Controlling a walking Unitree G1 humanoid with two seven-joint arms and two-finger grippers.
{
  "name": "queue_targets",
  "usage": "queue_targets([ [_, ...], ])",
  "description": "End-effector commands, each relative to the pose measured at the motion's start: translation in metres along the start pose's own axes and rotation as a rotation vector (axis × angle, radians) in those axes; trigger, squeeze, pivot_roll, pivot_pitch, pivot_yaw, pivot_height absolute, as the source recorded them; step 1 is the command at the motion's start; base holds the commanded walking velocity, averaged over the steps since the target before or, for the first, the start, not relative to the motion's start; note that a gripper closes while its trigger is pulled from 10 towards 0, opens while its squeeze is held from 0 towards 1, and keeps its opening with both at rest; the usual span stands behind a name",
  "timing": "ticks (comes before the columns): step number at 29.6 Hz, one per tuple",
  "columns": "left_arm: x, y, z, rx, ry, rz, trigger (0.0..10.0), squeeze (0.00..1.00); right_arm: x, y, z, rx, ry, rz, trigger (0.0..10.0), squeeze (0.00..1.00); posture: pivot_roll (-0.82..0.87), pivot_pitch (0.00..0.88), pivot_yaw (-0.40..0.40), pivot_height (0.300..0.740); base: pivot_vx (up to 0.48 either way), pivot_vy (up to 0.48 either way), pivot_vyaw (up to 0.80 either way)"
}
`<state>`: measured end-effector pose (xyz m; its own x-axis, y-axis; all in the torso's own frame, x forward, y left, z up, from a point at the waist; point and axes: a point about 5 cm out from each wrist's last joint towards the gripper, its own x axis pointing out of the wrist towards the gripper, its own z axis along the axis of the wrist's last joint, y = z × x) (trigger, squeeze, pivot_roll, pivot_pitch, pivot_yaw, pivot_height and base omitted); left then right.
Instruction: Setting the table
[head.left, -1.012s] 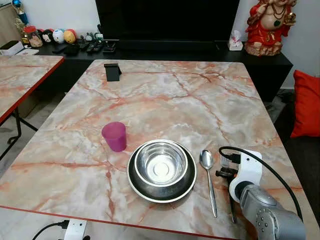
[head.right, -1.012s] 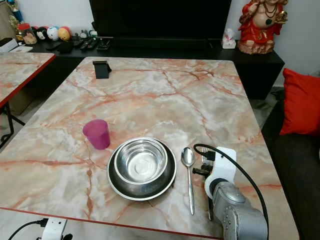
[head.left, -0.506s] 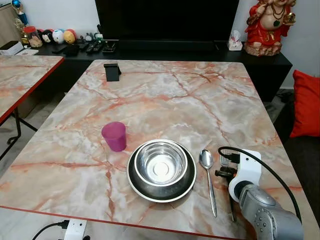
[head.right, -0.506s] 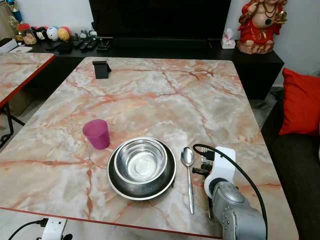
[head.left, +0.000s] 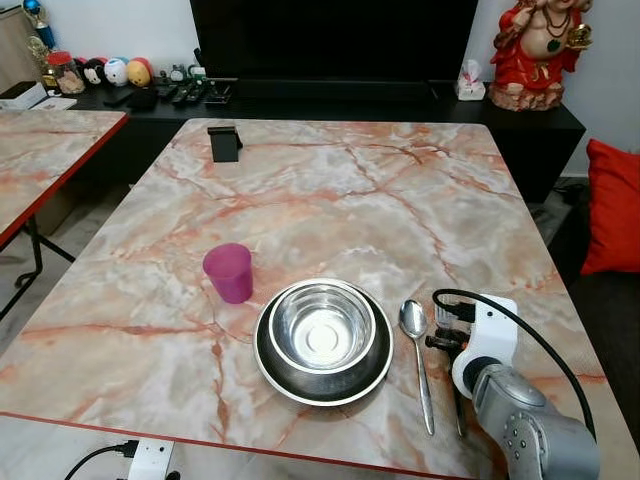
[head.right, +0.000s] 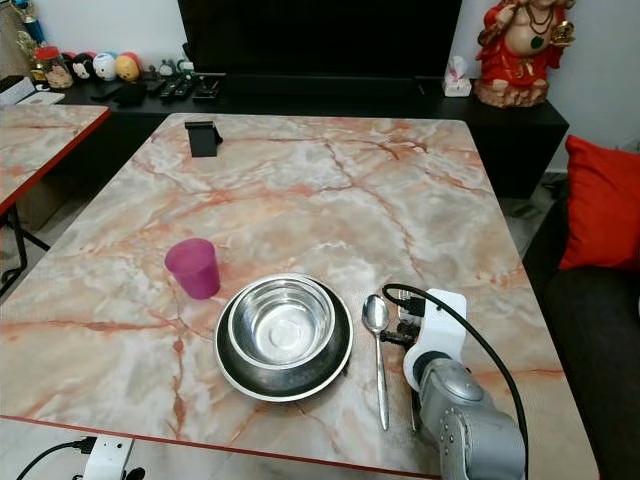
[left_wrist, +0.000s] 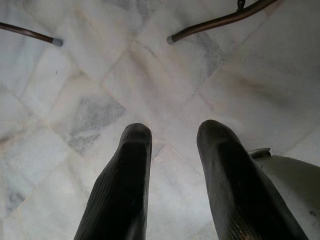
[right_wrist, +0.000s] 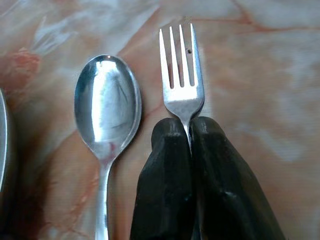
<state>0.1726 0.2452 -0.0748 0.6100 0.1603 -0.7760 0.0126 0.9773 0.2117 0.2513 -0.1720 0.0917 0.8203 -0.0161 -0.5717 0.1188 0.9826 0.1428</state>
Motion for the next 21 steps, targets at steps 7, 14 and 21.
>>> queue_targets([
  [7,-0.0009,0.0021,-0.005,0.005,0.025,0.003,10.0,0.0,0.0015,-0.001,-0.0026,-0.011,0.018,-0.004,10.0,0.0,0.0,0.039,0.024,0.74,0.0,0.0,0.0],
  [14,-0.0009,0.0013,-0.0052,0.005,0.027,0.001,10.0,0.0,0.0017,-0.0018,-0.0049,-0.03,0.033,-0.006,10.0,0.0,0.0,0.039,0.025,0.74,0.0,0.0,0.0],
  [21,-0.0009,0.0014,-0.0053,0.005,0.029,0.002,10.0,0.0,0.0015,-0.0014,-0.0048,-0.028,0.035,-0.006,10.0,0.22,0.0,0.04,0.024,0.74,0.0,0.0,0.0],
])
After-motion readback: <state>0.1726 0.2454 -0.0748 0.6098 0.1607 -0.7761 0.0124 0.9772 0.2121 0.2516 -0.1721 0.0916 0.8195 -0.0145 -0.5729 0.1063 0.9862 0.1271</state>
